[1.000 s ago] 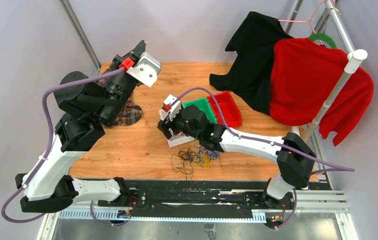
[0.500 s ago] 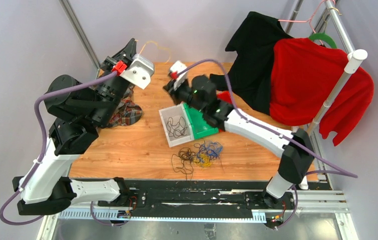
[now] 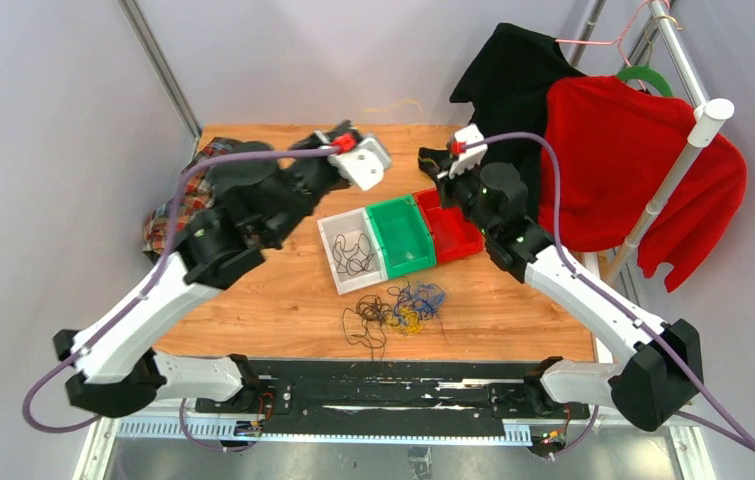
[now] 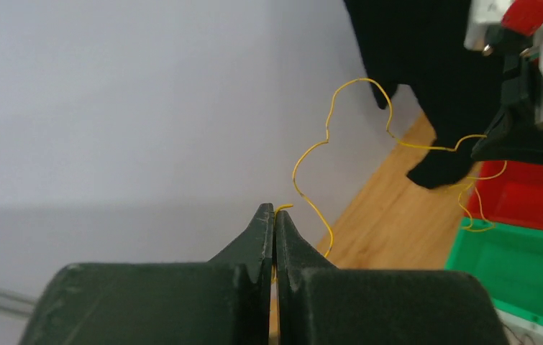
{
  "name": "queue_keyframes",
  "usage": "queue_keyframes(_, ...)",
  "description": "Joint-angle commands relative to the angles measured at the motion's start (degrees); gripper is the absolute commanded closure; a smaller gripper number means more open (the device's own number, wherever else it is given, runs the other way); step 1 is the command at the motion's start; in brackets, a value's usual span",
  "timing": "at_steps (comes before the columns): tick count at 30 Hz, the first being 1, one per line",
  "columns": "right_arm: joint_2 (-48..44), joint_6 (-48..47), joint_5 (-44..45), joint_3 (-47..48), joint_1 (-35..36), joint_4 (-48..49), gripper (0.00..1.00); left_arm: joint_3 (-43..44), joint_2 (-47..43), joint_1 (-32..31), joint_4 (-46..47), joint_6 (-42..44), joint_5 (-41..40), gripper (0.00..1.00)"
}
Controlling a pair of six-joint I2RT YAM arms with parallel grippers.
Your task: Untangle the cables
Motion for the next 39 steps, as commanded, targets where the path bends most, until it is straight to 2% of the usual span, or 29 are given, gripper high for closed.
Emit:
queue_keyframes(1, -2.8, 2.7, 4.3, -9.3, -3.3, -0.6, 0.99, -1.5, 7.0, 1.3, -2.3, -7.5, 7.8, 0.99)
queue_keyframes(6, -4.2, 3.3, 6.8, -14.9, -6.1, 1.1, 0.99, 2.3, 15.6, 2.2, -2.8, -11.8, 11.8, 0.99)
queue_keyframes(13, -0.1, 4.6, 8.4, -16.1, -9.4, 1.8, 0.98, 4.6, 23.5, 4.9, -3.2, -15.2, 15.1, 1.00)
queue_keyframes(14, 0.8, 4.9, 8.7, -15.8, -9.4, 1.0, 0.94, 4.5, 24.3, 5.3, -3.2, -16.1, 15.3, 0.99)
queue_keyframes(15, 2.0, 5.7, 9.4, -15.5, -9.4, 0.2, 0.85, 4.7, 25.3, 5.8, -3.4, -17.0, 15.5, 1.00)
queue_keyframes(17, 3.2, 9.4, 11.3, -15.5, -9.4, -1.7, 0.64, 5.5, 27.3, 6.7, -4.1, -18.8, 16.1, 0.99)
queue_keyframes(19, 3.2, 12.1, 11.8, -16.3, -9.4, -2.8, 0.35, 7.0, 29.9, 7.5, -5.1, -21.0, 16.8, 1.00)
queue_keyframes(20, 2.7, 13.1, 11.7, -17.2, -9.4, -2.9, 0.30, 7.8, 31.2, 7.8, -5.7, -21.6, 17.2, 1.00)
queue_keyframes(24, -0.9, 14.7, 11.7, -20.5, -9.5, -3.4, 0.28, 12.8, 36.2, 8.6, -7.7, -23.4, 18.2, 1.00)
queue_keyframes(31, -10.9, 21.9, 16.6, -26.4, -10.6, -6.1, 0.25, 20.2, 43.6, 9.2, -9.2, -26.5, 20.4, 1.00)
queue_keyframes(39, -14.6, 24.7, 15.0, -24.4, -15.0, -10.0, 0.25, 29.5, 54.2, 9.2, -8.5, -25.5, 17.8, 1.00)
